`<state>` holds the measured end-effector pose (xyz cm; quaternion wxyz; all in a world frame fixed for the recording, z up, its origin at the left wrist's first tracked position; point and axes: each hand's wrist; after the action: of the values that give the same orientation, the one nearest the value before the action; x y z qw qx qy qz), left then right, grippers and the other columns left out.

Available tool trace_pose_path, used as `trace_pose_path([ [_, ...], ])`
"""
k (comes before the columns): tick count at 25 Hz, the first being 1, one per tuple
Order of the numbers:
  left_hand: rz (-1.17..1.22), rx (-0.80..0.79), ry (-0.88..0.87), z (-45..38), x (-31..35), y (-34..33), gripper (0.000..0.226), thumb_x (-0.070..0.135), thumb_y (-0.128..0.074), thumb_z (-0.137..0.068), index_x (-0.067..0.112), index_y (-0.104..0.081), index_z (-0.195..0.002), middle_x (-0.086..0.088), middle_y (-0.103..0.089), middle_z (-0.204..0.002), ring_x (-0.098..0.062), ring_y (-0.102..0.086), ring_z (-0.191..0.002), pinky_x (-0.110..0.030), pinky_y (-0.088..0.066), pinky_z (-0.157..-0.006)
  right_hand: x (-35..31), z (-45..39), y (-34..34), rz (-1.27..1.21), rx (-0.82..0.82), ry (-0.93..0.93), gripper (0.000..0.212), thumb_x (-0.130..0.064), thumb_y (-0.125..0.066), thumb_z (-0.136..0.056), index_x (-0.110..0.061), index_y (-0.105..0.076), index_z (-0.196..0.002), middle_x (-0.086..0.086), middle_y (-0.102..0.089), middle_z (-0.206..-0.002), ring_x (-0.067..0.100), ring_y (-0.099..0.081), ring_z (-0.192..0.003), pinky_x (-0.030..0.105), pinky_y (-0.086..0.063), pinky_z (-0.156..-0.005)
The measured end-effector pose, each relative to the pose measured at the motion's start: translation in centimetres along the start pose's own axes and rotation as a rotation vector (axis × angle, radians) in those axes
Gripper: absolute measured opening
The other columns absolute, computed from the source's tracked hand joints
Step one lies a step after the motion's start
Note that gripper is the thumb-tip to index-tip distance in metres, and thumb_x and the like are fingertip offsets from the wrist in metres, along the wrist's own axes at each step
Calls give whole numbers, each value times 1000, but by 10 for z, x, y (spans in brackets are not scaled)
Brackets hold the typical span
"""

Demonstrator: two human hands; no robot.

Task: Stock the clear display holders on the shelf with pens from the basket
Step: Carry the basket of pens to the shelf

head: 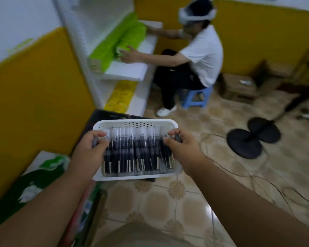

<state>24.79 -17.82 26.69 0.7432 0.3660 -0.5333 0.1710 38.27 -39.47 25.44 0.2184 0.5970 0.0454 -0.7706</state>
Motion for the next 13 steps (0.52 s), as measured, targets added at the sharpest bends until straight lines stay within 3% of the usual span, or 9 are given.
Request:
trace_pose_path([
  [2, -15, -112, -50, 12, 17, -62, 9, 29, -58, -96, 31, -62, -104, 16, -56, -102, 1, -52, -90, -32, -41, -80, 17, 19, 65, -37, 129, -16, 13, -20, -73, -85, -20, -63, -93, -1, -56, -75, 11, -49, -62, 28, -45, -56],
  [5, -57, -304, -132, 42, 43, -163, 6, 28, -60, -95, 30, -63, -100, 18, -58, -99, 3, -53, -88, -25, -41, -71, 50, 57, 162, -52, 342, -44, 13, -22, -73, -85, -21, -61, -92, 0, -52, -72, 10, -45, -54, 29, -42, -54],
  [7, -66, -441, -185, 66, 64, -225, 5, 26, -60, -94, 30, -63, -97, 19, -59, -96, 1, -54, -85, -22, -41, -68, 62, 82, 219, -70, 488, -68, 16, -25, -73, -84, -22, -60, -92, 6, -57, -77, 16, -52, -59, 35, -49, -57],
  [9, -80, -570, -236, 87, 87, -282, 5, 26, -61, -93, 31, -62, -94, 17, -61, -93, -5, -56, -82, -25, -42, -69, 76, 104, 269, -108, 628, -114, 15, -29, -73, -82, -26, -60, -90, 13, -66, -89, 27, -65, -75, 44, -58, -71],
  [13, -121, -795, -343, 121, 118, -394, 6, 26, -62, -92, 32, -60, -91, 10, -65, -90, -13, -59, -79, -30, -46, -71, 111, 134, 348, -210, 883, -209, 14, -36, -71, -79, -30, -62, -88, 8, -70, -95, 28, -68, -84, 42, -55, -70],
])
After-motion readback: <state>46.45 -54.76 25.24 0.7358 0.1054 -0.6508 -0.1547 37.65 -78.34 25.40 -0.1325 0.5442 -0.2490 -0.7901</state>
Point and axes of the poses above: each hand's wrist, its own z-axis away from the middle knuckle, its own y-axis out of the back of the hand, x = y × z
